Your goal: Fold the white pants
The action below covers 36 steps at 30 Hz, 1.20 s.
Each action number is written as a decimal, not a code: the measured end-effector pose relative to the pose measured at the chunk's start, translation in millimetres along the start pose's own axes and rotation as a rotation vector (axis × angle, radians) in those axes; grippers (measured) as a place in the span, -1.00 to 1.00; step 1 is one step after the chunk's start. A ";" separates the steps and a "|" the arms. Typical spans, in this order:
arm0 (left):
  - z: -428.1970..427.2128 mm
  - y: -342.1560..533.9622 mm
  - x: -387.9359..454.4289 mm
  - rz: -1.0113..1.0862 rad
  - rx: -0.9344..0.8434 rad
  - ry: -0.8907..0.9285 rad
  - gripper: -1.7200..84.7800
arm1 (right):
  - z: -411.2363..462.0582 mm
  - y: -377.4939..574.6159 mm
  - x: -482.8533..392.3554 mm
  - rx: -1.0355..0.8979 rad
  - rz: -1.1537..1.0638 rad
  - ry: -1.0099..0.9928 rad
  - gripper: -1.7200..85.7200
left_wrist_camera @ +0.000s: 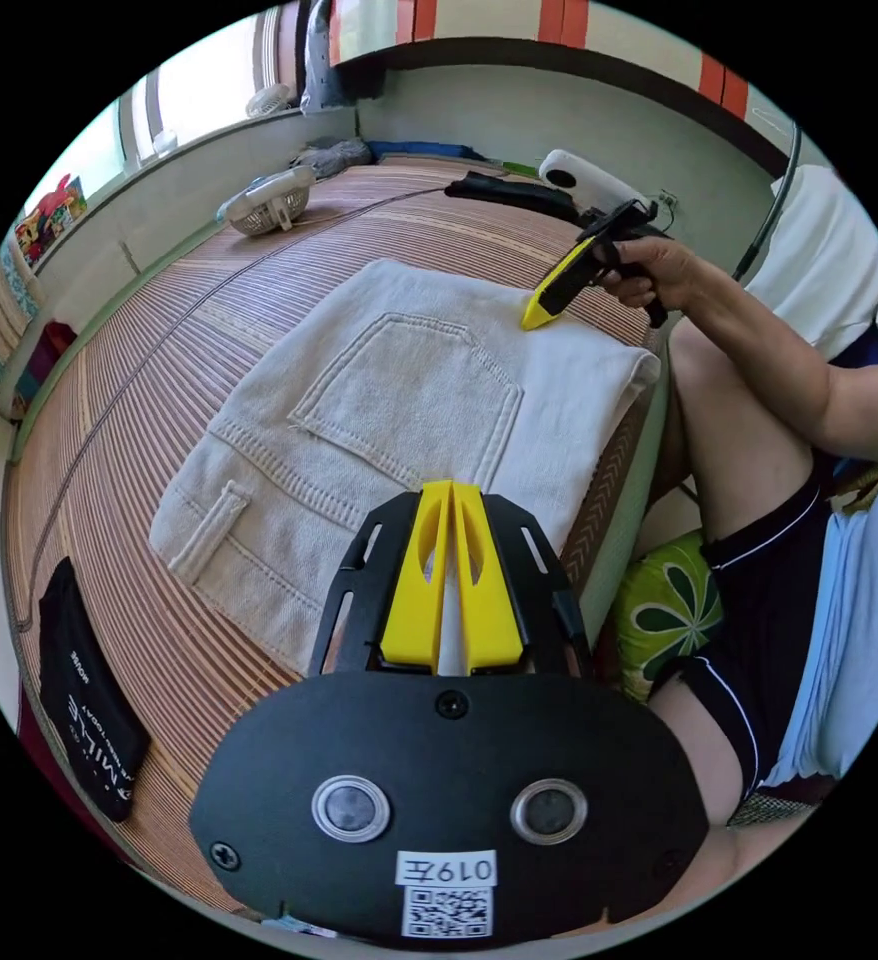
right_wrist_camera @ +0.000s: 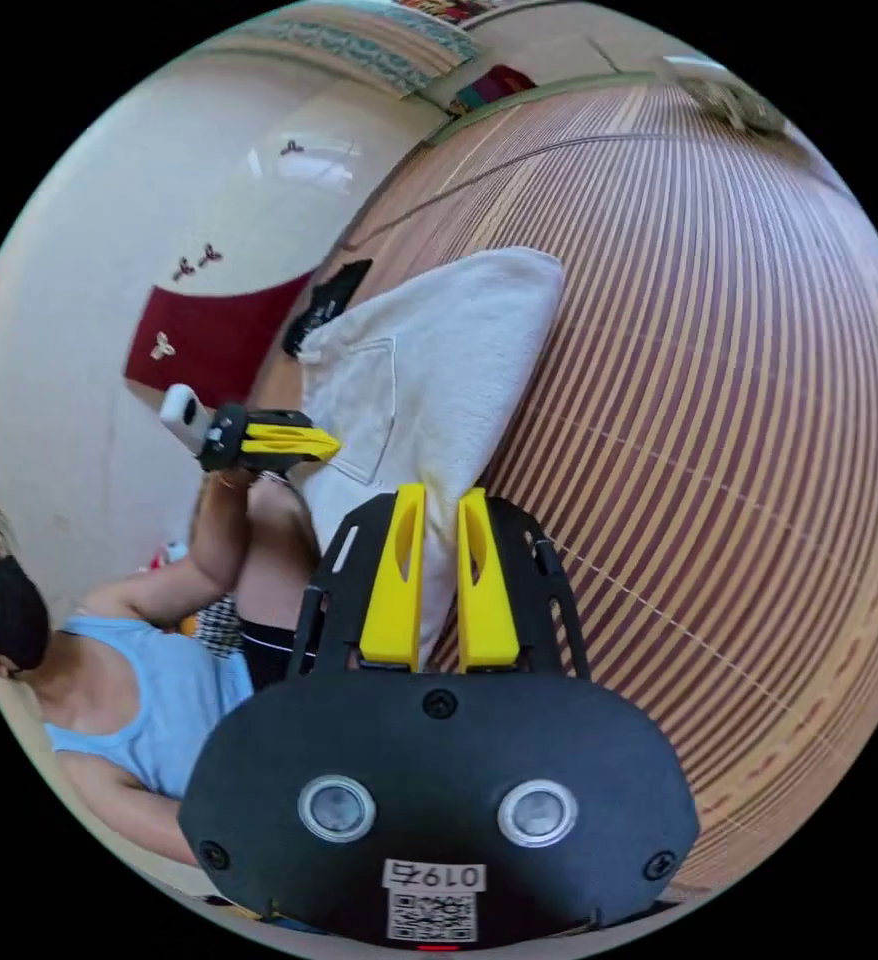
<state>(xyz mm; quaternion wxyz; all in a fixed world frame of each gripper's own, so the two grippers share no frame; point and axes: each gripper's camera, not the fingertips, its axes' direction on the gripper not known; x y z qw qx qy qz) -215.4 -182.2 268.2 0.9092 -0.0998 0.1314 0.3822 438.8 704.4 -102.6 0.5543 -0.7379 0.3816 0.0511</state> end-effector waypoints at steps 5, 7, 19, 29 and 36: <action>-6.3 9.5 14.5 0.059 0.022 -0.069 -0.94 | -30.4 0.4 6.0 0.014 0.036 -0.004 -0.79; -14.2 13.4 23.8 0.101 0.020 -0.114 -0.94 | -54.1 10.4 20.2 0.040 0.101 -0.091 -0.75; -67.7 58.5 29.3 0.028 0.108 -0.088 -0.94 | -114.8 70.6 11.5 0.170 0.295 -0.322 -0.65; -50.7 93.3 2.2 -0.062 0.058 -0.043 -0.94 | -174.1 22.6 -146.7 0.100 -0.003 0.290 -0.85; -65.3 107.3 12.7 -0.044 0.082 -0.106 -0.94 | -228.4 34.7 -212.1 0.214 -0.040 0.324 -0.78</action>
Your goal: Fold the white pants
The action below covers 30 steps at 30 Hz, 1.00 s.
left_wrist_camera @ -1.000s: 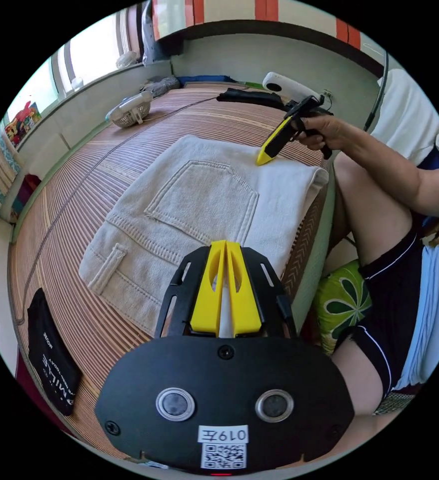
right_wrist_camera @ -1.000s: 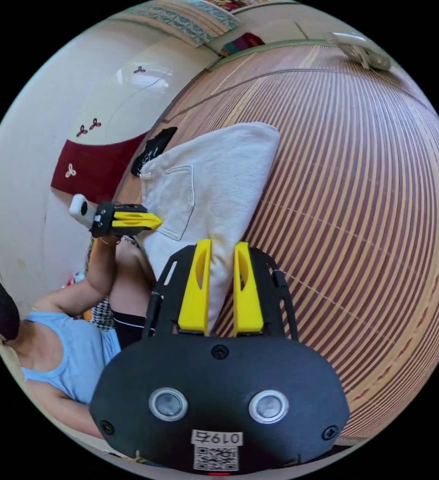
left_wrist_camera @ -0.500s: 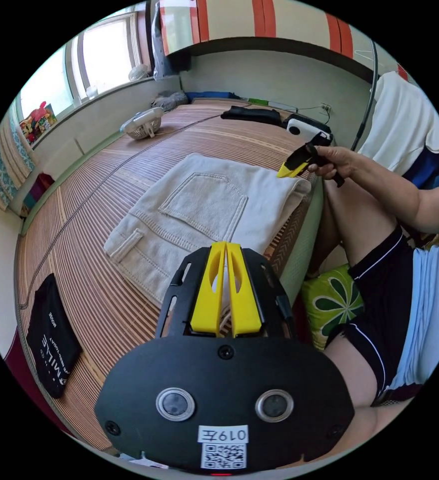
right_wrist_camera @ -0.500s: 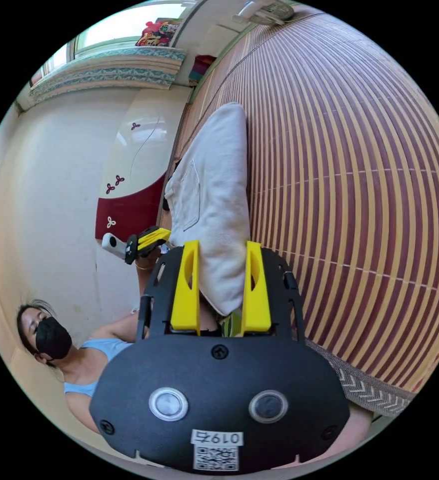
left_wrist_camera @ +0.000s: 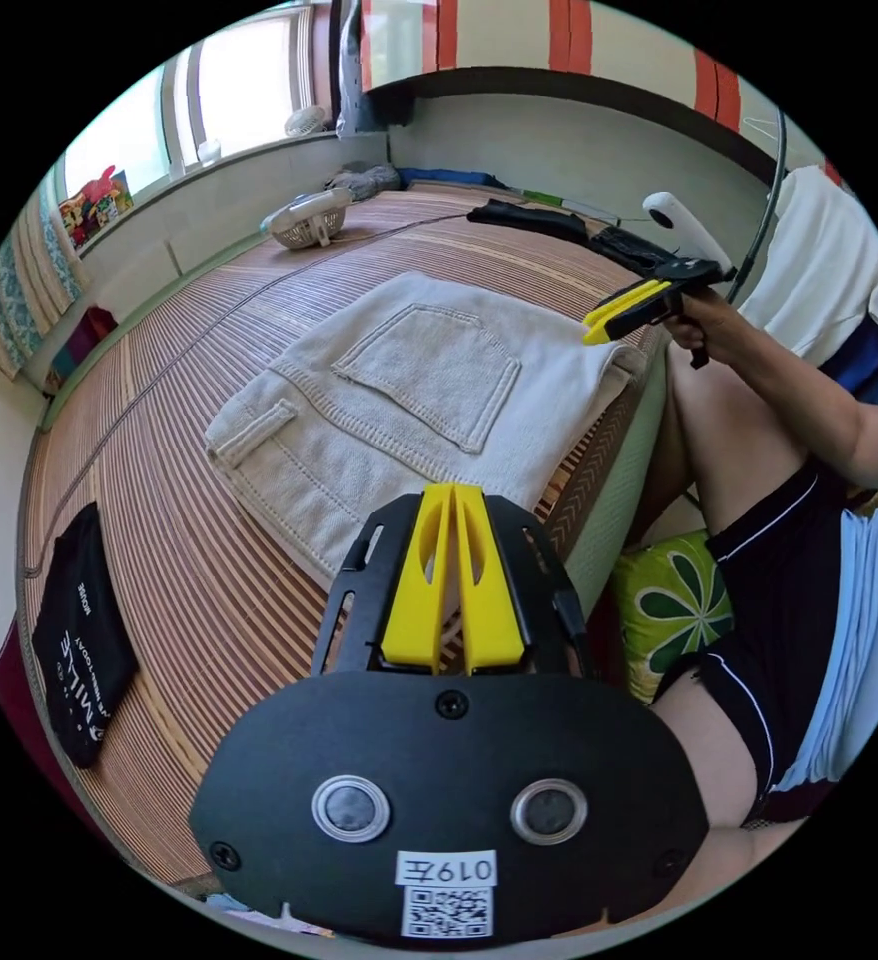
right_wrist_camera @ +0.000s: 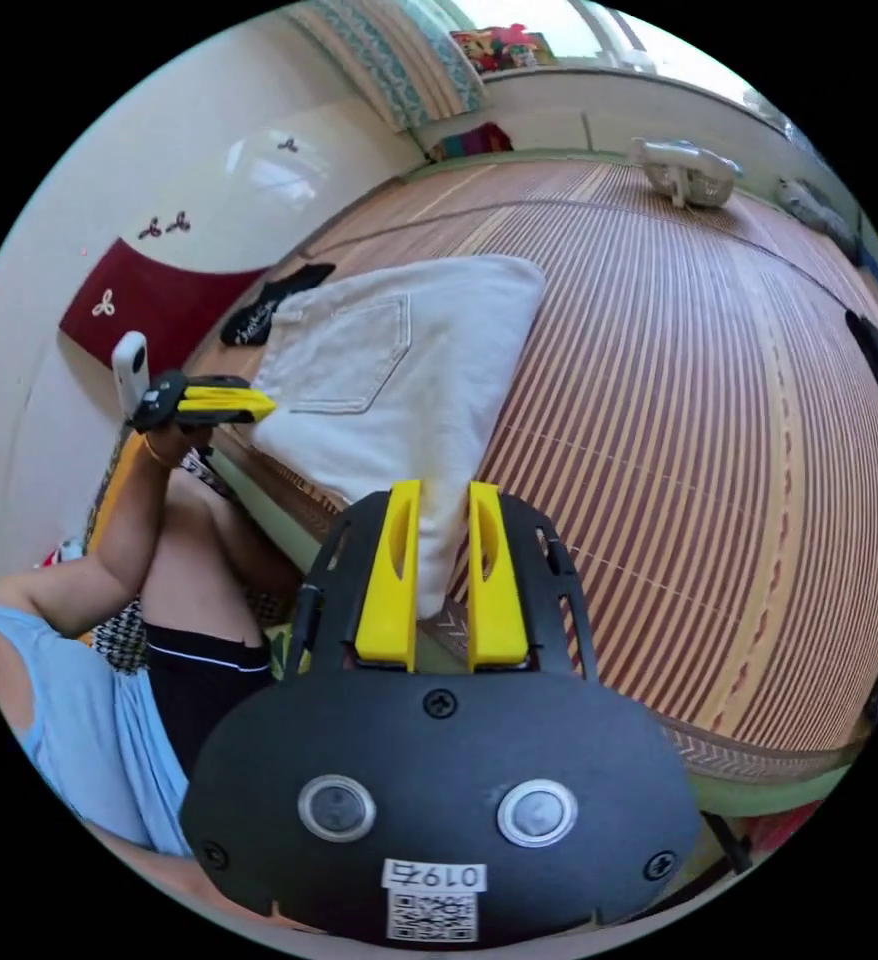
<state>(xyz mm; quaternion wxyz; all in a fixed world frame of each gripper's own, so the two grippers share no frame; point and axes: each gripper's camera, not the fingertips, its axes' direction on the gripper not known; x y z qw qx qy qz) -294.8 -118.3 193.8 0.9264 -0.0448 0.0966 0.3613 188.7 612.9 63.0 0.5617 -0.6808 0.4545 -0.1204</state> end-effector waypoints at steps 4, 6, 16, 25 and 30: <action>-28.8 15.4 11.1 0.027 0.035 -0.040 -0.94 | -66.8 17.5 -102.9 0.102 -0.224 0.294 -0.71; -43.6 23.5 14.4 0.032 0.080 -0.039 -0.94 | -74.1 25.6 -158.7 0.108 -0.333 0.441 -0.71; -46.6 51.3 37.5 0.058 0.018 -0.147 -0.94 | -30.1 6.2 -326.1 -0.006 -0.561 1.035 -0.76; -29.0 66.2 21.0 0.001 0.006 -0.107 -0.94 | -71.4 -52.7 -379.7 -0.071 -0.473 1.043 -0.80; -20.8 70.0 9.1 -0.063 0.000 -0.052 -0.94 | -86.5 -76.2 -427.7 -0.136 -0.602 1.156 -0.82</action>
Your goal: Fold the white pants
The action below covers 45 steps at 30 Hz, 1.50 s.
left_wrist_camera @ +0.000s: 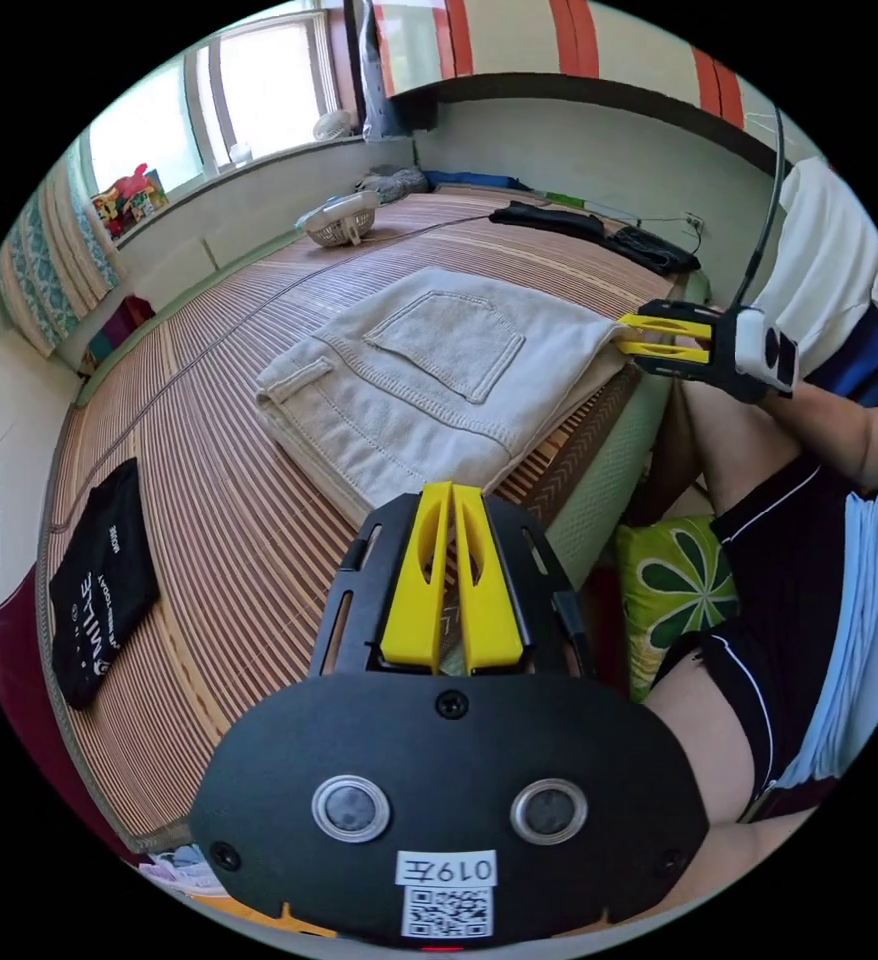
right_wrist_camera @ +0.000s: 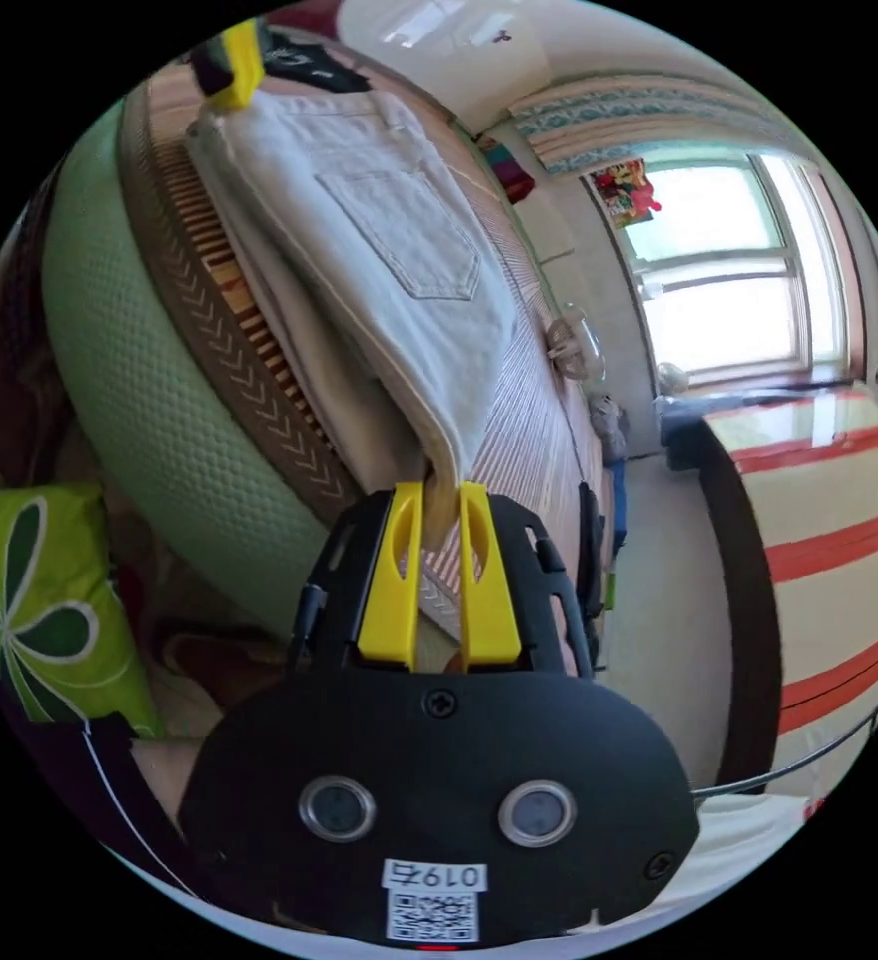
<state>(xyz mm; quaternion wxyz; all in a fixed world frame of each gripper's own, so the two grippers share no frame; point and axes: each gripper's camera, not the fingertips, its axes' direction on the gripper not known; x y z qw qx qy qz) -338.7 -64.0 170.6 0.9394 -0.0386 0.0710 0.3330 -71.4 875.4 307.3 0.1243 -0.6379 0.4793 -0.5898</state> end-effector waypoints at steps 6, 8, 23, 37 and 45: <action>12.1 10.8 -15.5 -0.104 0.013 0.090 -0.95 | -38.5 8.0 -39.9 0.102 -0.448 0.426 -0.83; 18.7 13.9 -21.5 -0.153 0.018 0.146 -0.95 | -24.2 26.3 -74.2 0.120 -0.679 0.552 -0.84; 19.2 11.8 87.1 0.055 0.064 0.055 -0.93 | -64.0 9.6 35.9 0.095 -0.340 0.424 -0.73; 84.1 8.1 286.3 0.466 -0.167 -0.541 -0.80 | -21.9 36.4 140.8 0.063 -0.095 0.156 -0.78; 109.7 9.6 354.0 0.539 -0.185 -0.668 -0.81 | 4.2 60.3 174.7 0.068 -0.048 0.129 -0.78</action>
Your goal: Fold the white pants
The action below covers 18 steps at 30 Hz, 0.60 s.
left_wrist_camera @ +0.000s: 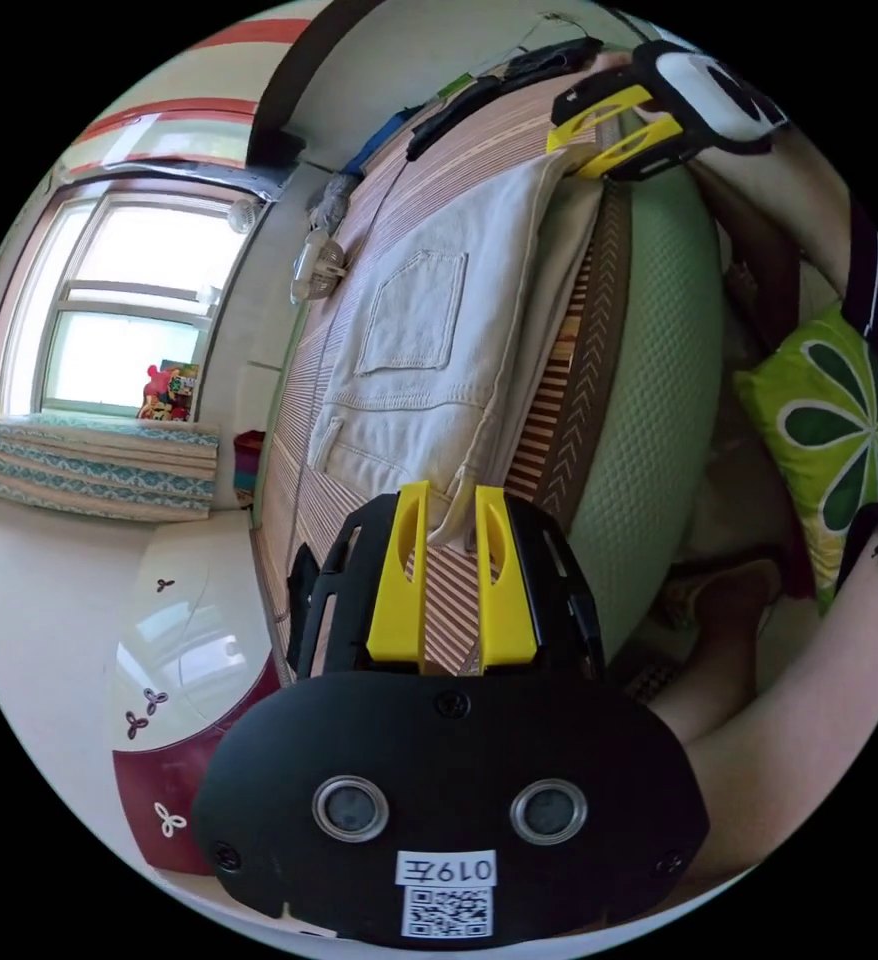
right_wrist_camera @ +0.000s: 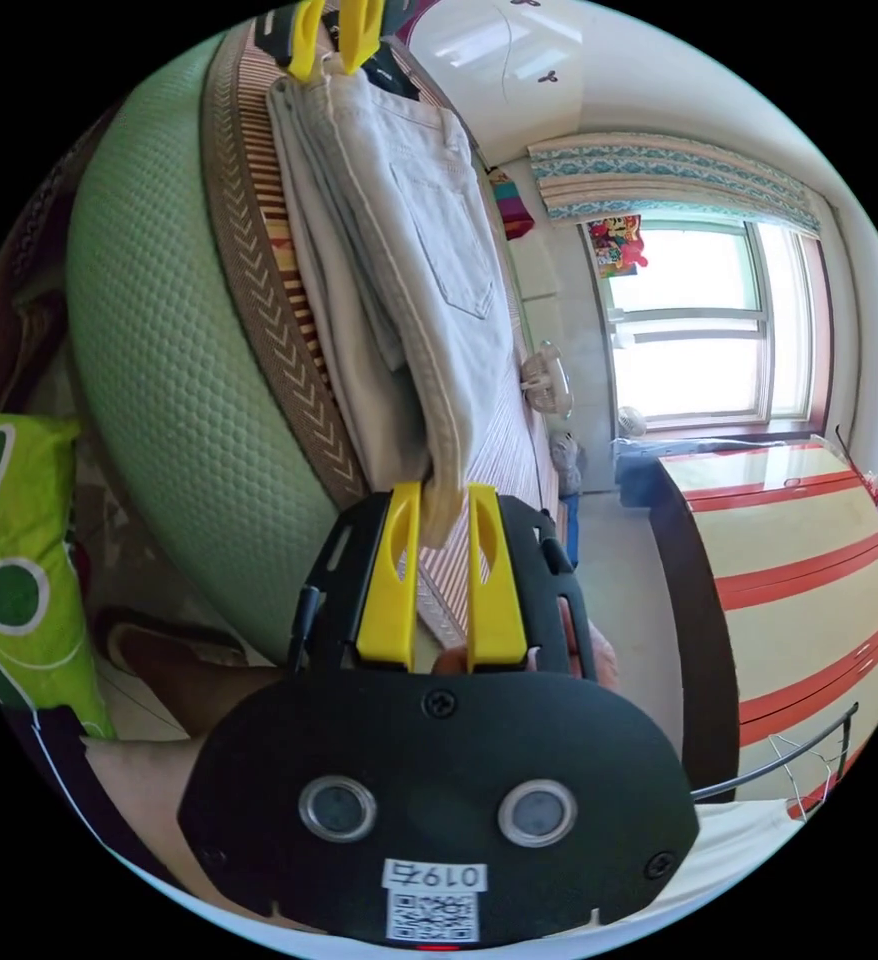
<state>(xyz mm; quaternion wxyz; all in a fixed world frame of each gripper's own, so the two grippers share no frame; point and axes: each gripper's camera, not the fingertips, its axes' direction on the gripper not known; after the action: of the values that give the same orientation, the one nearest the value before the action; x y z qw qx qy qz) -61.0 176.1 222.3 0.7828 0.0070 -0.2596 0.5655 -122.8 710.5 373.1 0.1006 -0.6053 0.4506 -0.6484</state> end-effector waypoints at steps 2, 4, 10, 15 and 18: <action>-3.6 -12.6 25.1 0.055 -0.028 -0.061 -0.80 | 8.0 6.9 11.7 -0.001 0.032 -0.028 -0.78; -5.8 -20.2 40.3 0.078 -0.044 -0.097 -0.79 | 13.7 12.5 21.1 0.000 0.056 -0.052 -0.78; -20.3 -35.1 50.0 -0.004 -0.044 -0.104 -0.74 | 28.0 26.3 36.1 0.000 0.085 -0.060 -0.77; -7.8 -42.9 73.1 0.030 -0.106 -0.093 -0.73 | 35.1 30.5 40.3 -0.005 0.082 -0.056 -0.78; -9.1 -49.9 82.3 0.031 -0.101 -0.113 -0.74 | 39.4 32.2 49.1 -0.011 0.107 -0.084 -0.78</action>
<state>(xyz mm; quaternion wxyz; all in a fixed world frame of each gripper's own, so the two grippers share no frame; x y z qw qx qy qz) 5.5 233.5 262.6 0.7573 -0.0044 -0.3316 0.5626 -113.8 640.6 379.0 0.1507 -0.6074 0.4813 -0.6138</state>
